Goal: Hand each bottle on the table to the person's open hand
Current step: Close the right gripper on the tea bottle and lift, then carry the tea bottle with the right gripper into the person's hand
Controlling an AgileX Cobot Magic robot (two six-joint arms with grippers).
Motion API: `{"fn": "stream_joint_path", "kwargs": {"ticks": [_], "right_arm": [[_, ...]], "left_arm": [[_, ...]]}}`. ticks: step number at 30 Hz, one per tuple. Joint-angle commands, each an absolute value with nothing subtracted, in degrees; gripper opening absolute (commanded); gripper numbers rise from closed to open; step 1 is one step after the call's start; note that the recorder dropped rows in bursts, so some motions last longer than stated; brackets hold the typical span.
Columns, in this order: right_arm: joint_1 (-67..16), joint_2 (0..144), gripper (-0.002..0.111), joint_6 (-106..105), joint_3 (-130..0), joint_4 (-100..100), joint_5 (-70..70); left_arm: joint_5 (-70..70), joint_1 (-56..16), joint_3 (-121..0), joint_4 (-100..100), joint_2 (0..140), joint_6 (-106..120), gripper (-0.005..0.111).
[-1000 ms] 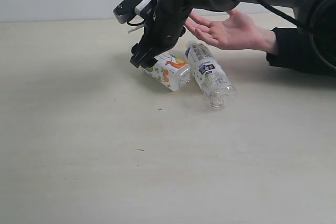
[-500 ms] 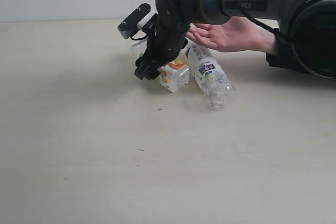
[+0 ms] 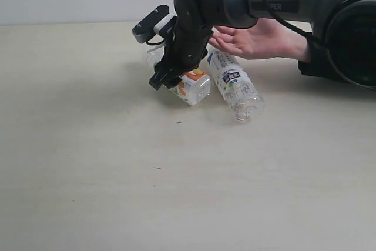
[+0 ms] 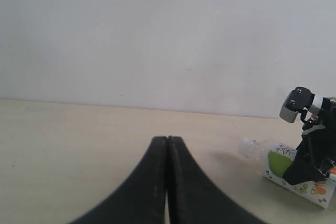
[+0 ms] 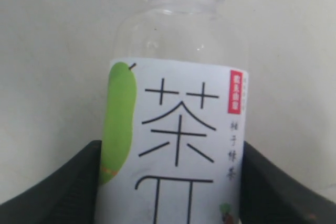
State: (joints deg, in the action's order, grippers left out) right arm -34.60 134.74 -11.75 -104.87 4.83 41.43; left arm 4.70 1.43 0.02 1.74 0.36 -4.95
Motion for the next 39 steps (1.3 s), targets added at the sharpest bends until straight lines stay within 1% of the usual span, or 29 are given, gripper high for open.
{"fn": "stream_joint_path", "kwargs": {"ticks": [1,11,15,18,19,21,23,25,28,31,39], "right_arm": [[-34.6,132.3,0.0,-11.3,-105.9,4.5,43.6],[-34.6,124.3,0.0,-9.8,-111.8,-5.2,47.8],[-34.6,120.5,0.0,-7.0,-114.5,-4.8,51.7],[-34.5,117.7,0.0,-3.3,-115.7,0.0,54.9],[-34.1,115.8,0.0,0.5,-115.9,5.5,57.4],[-32.1,113.4,0.0,3.1,-115.8,9.4,62.1],[-28.8,112.4,0.0,3.2,-115.8,8.7,67.5],[-26.0,112.5,0.0,5.3,-115.8,8.6,70.0],[-23.6,113.1,0.0,7.7,-112.4,8.6,70.0],[-23.2,114.7,0.0,8.7,-107.3,7.7,66.0],[-23.2,121.2,0.0,10.6,-105.8,6.2,61.2]], "left_arm": [[4.6,1.2,0.0,2.1,0.0,-4.7,0.0],[4.6,1.2,0.0,2.1,0.0,-4.7,0.0],[4.6,1.2,0.0,2.1,0.0,-4.7,0.0],[4.6,1.2,0.0,2.1,0.0,-4.7,0.0],[4.6,1.2,0.0,2.1,0.0,-4.7,0.0],[4.6,1.2,0.0,2.1,0.0,-4.7,0.0],[4.6,1.2,0.0,2.1,0.0,-4.7,0.0],[4.6,1.2,0.0,2.1,0.0,-4.7,0.0],[4.6,1.2,0.0,2.1,0.0,-4.7,0.0],[4.6,1.2,0.0,2.1,0.0,-4.7,0.0],[4.6,1.2,0.0,2.1,0.0,-4.7,0.0]]}}
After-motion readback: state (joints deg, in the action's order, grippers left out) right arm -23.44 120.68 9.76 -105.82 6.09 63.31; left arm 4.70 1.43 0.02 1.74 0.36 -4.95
